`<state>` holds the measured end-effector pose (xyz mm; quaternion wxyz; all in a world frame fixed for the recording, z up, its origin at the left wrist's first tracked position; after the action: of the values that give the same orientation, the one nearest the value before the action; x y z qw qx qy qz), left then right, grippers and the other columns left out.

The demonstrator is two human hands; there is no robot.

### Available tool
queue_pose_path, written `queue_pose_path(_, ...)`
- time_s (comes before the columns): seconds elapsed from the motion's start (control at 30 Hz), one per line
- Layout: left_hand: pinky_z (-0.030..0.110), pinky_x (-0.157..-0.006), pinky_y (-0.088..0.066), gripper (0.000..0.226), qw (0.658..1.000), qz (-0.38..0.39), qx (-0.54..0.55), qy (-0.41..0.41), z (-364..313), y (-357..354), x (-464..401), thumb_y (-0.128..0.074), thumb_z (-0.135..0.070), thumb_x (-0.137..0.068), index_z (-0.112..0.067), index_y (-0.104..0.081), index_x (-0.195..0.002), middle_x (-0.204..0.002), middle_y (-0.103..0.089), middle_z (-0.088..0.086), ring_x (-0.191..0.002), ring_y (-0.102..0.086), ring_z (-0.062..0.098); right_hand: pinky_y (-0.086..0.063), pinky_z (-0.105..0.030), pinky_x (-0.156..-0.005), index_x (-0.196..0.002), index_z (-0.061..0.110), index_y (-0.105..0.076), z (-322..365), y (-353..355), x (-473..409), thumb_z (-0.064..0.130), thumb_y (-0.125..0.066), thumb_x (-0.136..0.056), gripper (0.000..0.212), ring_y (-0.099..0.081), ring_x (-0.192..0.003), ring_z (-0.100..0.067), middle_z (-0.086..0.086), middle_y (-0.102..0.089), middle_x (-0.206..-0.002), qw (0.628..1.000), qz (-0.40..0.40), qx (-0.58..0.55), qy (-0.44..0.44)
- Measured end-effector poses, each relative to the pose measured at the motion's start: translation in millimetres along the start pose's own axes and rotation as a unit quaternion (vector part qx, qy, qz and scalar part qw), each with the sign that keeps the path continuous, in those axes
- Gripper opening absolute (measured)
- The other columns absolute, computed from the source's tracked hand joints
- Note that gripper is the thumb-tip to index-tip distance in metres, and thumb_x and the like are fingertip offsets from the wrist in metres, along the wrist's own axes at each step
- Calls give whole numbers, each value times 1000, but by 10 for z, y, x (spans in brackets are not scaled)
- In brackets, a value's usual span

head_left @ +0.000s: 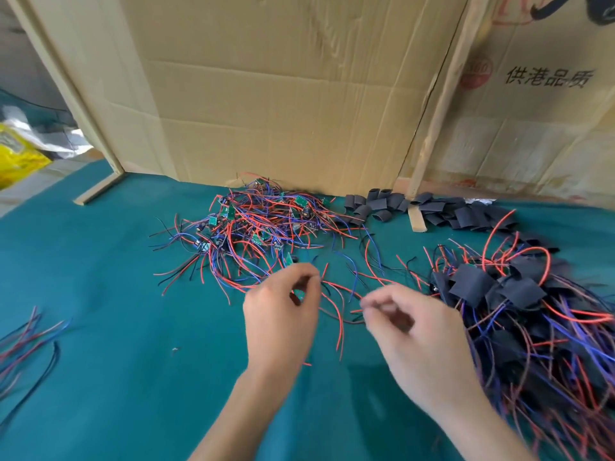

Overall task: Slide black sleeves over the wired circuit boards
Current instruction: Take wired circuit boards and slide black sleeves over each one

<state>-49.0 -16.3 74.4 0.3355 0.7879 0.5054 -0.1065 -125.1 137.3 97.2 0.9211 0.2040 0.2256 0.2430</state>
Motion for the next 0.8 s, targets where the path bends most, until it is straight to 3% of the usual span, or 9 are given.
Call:
queue_pose_path(0.1,19,-65,-48,13,995,27,22,-96,-215,16,191,-69,-18,-79,-29,-73,-85,-76,-68,-16,-60,-55,3,-46,-17,-73,-83,17,-75,56,-123,-293,26,-68,-95,17,-65,-74,-1,12,-75,-78,987,97,-95,-87)
queue_pose_path(0.2,19,-64,-47,16,982,59,72,-163,-350,2,334,-66,-12,-77,-23,-73,-86,-77,-66,-15,-62,-51,4,-41,-36,-77,-82,-1,-67,65,-162,-386,36,-67,-96,39,-55,-78,-19,-6,-64,-78,941,207,-208,-170)
queue_pose_path(0.3,26,-63,-51,14,972,98,141,-159,-374,-61,435,-66,-6,-78,-17,-72,-83,-81,-68,-13,-64,-56,11,-51,-29,-73,-101,2,-74,96,-70,-376,24,-77,-85,28,-66,-82,-20,-15,-77,-100,893,222,-335,-205)
queue_pose_path(0.37,24,-66,-53,16,963,145,198,-110,-372,-115,482,-63,-3,-78,-17,-71,-81,-82,-71,-9,-70,-64,13,-53,-21,-65,-103,8,-76,104,46,-387,19,-78,-81,25,-69,-79,-17,-16,-78,-98,904,180,-343,-183)
queue_pose_path(0.47,26,-71,-56,17,910,161,371,95,-332,-203,451,-56,-6,-79,-17,-69,-80,-87,-76,6,-81,-73,25,-46,-15,-53,-95,12,-77,101,218,-422,4,-80,-82,15,-65,-62,-11,-11,-78,-84,956,99,-251,-114)
queue_pose_path(0.57,31,-72,-59,23,773,191,545,264,-342,-354,302,-59,-22,-85,-8,-73,-97,-96,-75,16,-85,-75,26,-48,-12,-58,-87,19,-77,111,323,-427,6,-81,-78,16,-66,-59,-1,7,-77,-76,997,56,-57,-8)
queue_pose_path(0.67,22,-64,-56,23,764,255,540,243,-398,-487,150,-61,-28,-96,-17,-79,-86,-77,-74,0,-68,-69,9,-53,-32,-67,-82,19,-69,132,250,-436,19,-77,-80,8,-56,-60,-16,6,-66,-62,975,82,178,100)
queue_pose_path(0.73,18,-57,-53,27,750,236,558,265,-366,-599,101,-57,-25,-96,-15,-77,-80,-66,-67,-3,-58,-61,5,-51,-40,-73,-87,19,-60,125,199,-509,31,-70,-85,15,-50,-71,-26,3,-57,-63,946,169,262,89)
queue_pose_path(0.8,20,-61,-55,28,743,205,566,294,-290,-729,116,-51,-19,-99,-4,-74,-92,-79,-71,8,-68,-66,11,-50,-40,-83,-96,24,-56,146,218,-624,47,-65,-87,26,-52,-88,-25,5,-60,-81,903,289,315,30)
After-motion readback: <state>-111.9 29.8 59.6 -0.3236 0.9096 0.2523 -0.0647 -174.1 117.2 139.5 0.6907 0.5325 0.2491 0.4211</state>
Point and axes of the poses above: each hand's wrist, its own x-axis away from the middle knuckle, its own y-axis out of the back of the hand, z = x × y, the point moved 2 cm from there along -x, towards the middle knuckle
